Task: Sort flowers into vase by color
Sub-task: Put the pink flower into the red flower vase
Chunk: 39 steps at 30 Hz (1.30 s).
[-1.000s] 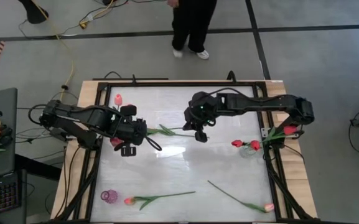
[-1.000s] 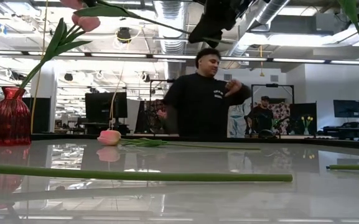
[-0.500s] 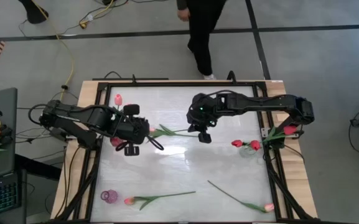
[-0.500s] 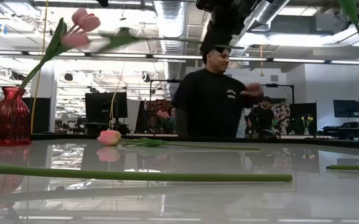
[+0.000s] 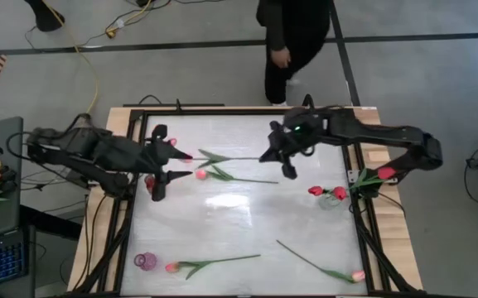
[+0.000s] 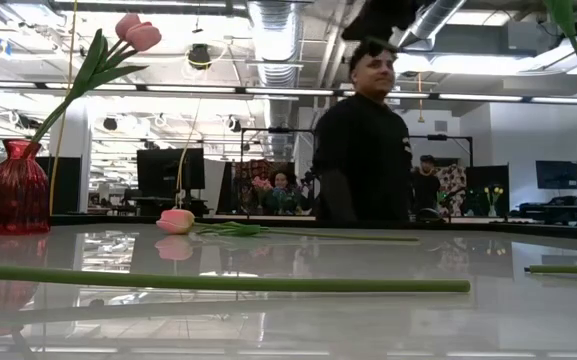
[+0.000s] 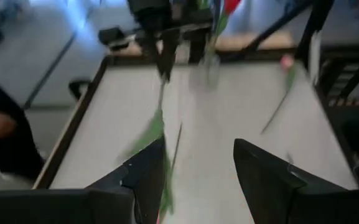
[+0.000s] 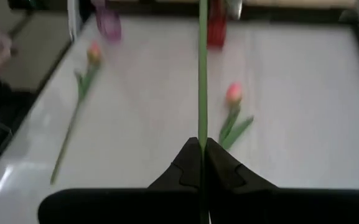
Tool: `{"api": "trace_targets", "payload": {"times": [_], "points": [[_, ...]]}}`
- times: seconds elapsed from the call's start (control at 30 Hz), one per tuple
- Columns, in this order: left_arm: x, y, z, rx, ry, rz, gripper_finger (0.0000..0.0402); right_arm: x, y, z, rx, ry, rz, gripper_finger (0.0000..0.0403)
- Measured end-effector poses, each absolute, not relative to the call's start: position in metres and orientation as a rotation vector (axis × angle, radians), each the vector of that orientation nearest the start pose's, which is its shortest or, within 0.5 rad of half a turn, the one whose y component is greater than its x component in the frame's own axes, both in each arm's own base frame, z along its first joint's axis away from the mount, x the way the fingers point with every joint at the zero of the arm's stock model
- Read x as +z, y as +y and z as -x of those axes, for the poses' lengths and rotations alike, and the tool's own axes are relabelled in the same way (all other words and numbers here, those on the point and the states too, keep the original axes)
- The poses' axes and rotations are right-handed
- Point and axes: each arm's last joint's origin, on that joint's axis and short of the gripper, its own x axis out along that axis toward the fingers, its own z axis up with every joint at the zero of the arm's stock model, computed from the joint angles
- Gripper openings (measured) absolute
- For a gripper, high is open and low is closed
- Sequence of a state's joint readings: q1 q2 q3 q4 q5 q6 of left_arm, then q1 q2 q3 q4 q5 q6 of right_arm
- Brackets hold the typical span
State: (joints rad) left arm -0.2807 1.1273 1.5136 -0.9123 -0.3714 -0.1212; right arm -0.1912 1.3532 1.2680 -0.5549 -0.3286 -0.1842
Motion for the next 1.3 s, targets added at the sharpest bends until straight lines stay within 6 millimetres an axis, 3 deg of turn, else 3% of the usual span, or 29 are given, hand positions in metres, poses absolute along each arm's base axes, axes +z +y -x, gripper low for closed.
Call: {"api": "trace_targets", "payload": {"times": [0.27,0.47,0.6,0.73,0.97,1.3], "points": [[0.428,-0.041,-0.178,0.089,0.218,-0.102,0.0178,0.377,-0.054,-0.256,0.123,0.389,0.029,0.0028],[0.421,-0.042,-0.18,0.052,0.043,-0.117,0.0178,0.394,-0.068,-0.249,-0.021,0.262,0.04,0.0028],[0.407,-0.044,-0.199,0.093,-0.075,-0.061,0.0178,0.402,-0.072,-0.263,-0.013,0.119,0.018,0.0028],[0.384,-0.046,-0.223,0.196,-0.115,-0.014,0.0178,0.403,-0.063,-0.281,0.062,0.027,0.026,0.0028],[0.381,-0.046,-0.253,0.242,-0.273,-0.05,0.0178,0.394,-0.038,-0.313,0.168,-0.065,0.023,0.0028],[0.384,-0.036,-0.256,0.314,-0.33,-0.066,0.0178,0.387,-0.03,-0.327,0.192,-0.093,0.026,0.0029]]}}
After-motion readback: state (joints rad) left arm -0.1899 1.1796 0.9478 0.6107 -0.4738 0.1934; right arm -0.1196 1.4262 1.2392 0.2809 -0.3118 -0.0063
